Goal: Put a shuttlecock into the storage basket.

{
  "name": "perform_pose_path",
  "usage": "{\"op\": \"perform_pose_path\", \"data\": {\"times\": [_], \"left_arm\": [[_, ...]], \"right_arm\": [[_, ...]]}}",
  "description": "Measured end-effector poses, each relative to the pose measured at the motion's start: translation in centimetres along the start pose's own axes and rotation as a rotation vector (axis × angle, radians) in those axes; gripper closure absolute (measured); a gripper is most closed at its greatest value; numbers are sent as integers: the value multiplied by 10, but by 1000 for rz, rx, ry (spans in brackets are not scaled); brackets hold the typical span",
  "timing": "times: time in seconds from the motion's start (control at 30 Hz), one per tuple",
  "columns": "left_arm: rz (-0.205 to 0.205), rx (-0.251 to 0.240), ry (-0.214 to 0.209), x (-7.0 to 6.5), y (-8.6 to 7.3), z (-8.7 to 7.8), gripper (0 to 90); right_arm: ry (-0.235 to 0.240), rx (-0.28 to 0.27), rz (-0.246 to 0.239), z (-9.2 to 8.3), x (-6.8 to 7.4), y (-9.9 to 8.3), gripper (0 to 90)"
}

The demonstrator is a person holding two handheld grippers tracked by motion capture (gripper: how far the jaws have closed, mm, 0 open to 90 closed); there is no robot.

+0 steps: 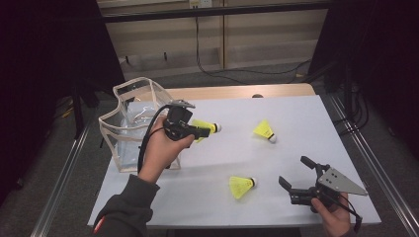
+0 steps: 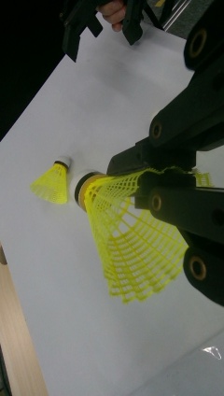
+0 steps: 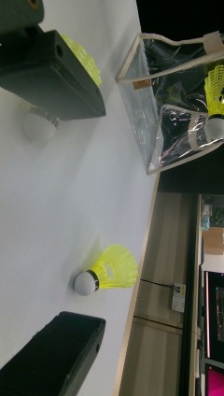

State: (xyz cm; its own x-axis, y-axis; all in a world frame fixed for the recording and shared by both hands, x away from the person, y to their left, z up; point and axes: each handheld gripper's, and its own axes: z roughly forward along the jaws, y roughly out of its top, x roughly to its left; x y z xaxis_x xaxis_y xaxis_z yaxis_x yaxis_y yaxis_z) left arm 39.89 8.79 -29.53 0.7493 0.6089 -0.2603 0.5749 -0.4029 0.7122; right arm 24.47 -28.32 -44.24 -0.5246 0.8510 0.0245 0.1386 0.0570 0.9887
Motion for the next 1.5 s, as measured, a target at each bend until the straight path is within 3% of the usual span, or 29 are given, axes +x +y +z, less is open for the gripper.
{"op": "perform_pose_path", "data": {"times": [1.5], "left_arm": [[-22,-5,50,12,23,-23,889]], "right_arm": [[3,-3,0,0,0,0,10]]}}
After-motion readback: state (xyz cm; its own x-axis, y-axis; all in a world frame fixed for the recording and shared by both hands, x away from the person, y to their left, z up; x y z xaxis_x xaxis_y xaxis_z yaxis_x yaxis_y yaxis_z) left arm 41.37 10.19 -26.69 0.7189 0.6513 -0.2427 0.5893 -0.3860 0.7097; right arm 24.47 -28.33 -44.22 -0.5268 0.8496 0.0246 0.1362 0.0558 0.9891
